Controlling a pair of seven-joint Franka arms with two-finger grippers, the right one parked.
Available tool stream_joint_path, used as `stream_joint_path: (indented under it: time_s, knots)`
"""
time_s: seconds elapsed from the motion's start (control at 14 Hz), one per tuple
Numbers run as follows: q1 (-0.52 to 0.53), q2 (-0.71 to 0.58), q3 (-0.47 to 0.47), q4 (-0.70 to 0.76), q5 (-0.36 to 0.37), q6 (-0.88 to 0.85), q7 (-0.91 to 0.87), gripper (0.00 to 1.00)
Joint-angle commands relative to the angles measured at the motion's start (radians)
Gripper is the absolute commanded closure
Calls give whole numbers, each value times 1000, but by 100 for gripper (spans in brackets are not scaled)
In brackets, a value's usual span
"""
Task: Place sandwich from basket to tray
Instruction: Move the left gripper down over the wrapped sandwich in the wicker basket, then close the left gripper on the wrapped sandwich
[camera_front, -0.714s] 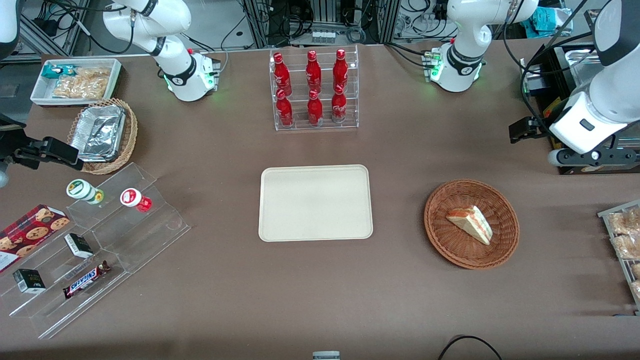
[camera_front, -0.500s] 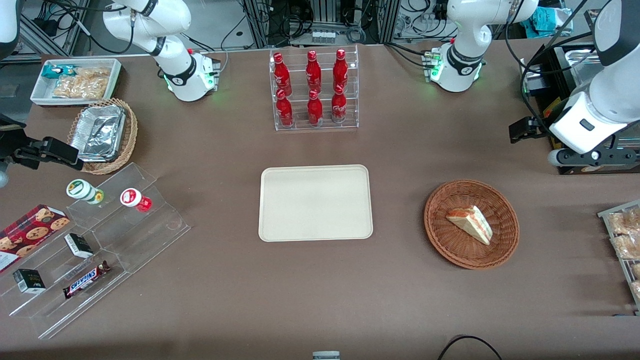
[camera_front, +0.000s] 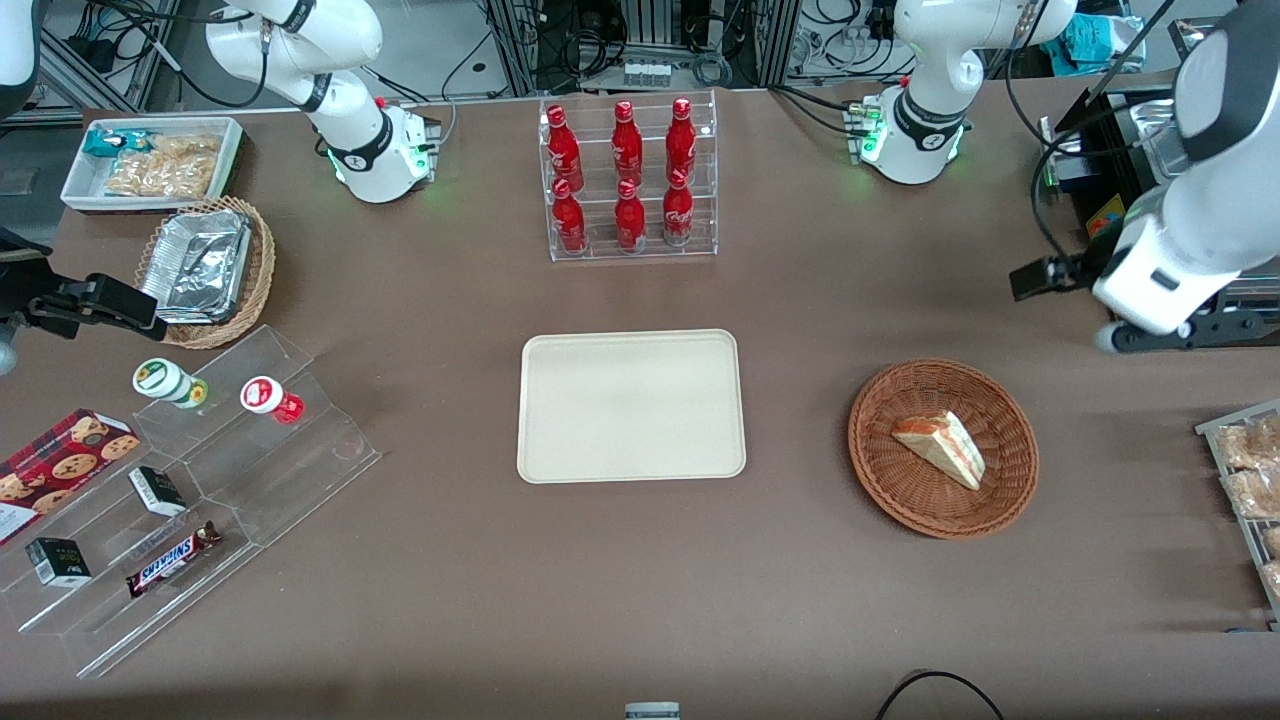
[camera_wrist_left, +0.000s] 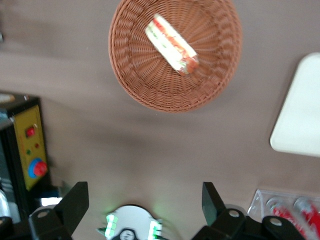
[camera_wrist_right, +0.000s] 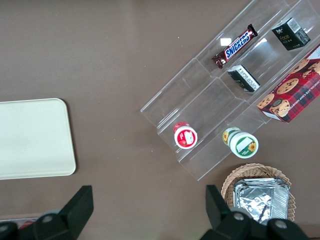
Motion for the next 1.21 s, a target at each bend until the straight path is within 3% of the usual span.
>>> stream_joint_path:
  time_s: [0.0,0.29,0.64,0.86,1.14]
  knots:
    - [3,95,-7,8,-2,56,-181,0]
    - [1,235,-7,7,0,209,-403,0]
    - [8,370,-5,-22,-3,378,-525,0]
    - [8,383,-5,-134,0,540,-644,0]
    - [9,392,-4,-206,0,619,-651,0]
